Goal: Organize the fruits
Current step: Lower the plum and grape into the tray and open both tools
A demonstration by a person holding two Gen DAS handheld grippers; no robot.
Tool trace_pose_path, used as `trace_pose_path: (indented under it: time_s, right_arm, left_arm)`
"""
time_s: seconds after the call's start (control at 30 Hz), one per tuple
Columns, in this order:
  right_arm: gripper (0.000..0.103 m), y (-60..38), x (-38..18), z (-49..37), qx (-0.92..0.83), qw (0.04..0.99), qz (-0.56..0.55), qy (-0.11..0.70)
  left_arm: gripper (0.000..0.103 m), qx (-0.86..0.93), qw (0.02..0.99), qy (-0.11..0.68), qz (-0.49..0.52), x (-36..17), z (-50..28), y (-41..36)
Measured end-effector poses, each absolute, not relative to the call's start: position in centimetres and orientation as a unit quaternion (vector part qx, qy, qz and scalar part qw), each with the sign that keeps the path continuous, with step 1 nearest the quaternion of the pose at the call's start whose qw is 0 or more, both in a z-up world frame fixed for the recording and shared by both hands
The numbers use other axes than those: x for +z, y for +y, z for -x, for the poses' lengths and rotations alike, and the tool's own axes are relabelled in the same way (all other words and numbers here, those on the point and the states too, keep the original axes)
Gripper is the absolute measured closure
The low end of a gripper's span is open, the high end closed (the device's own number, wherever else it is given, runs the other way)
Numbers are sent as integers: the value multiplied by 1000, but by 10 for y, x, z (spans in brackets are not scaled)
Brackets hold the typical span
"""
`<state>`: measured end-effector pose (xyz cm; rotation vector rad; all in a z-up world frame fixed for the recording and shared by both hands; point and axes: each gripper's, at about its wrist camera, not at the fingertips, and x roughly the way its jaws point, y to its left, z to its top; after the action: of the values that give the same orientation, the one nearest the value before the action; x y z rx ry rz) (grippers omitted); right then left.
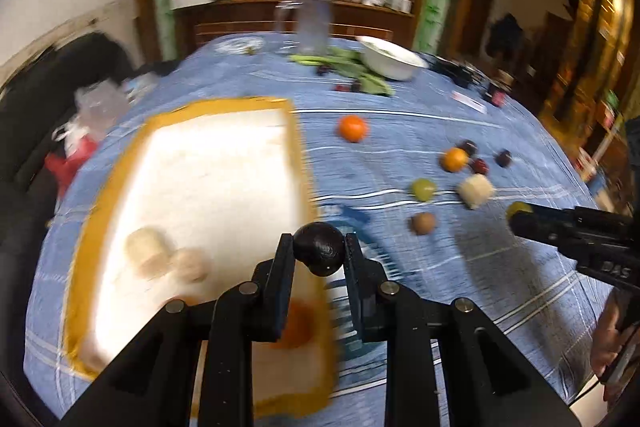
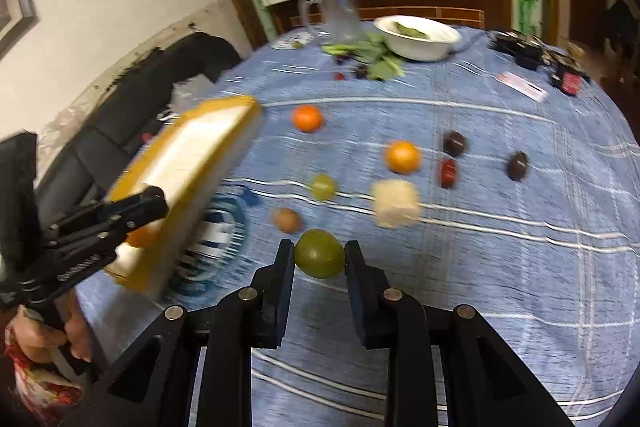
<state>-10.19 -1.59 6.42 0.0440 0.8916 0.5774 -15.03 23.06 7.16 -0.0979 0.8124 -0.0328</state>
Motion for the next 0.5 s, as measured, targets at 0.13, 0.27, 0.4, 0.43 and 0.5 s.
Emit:
trace_pose_path:
  time_s: [0.13,0.27,0.4,0.43,0.5]
  right_arm:
    - [75,23,75,109,315,851,-19,419]
    - [75,75,80,109,356,835,-5,420]
    - [75,124,76,105,373,825,23,424]
    - [75,132,74,103,374,823,28,426]
    - [75,154,67,96,373,819,43,433]
  left_arm:
    - [80,34,913,397,85,65,162,276]
    - [80,72,905,402,114,56,170,312]
    - [80,96,899,411,119,46,172,327]
    - [80,95,899,412,119,44,171,329]
    - [79,90,898,412,125,41,171,332]
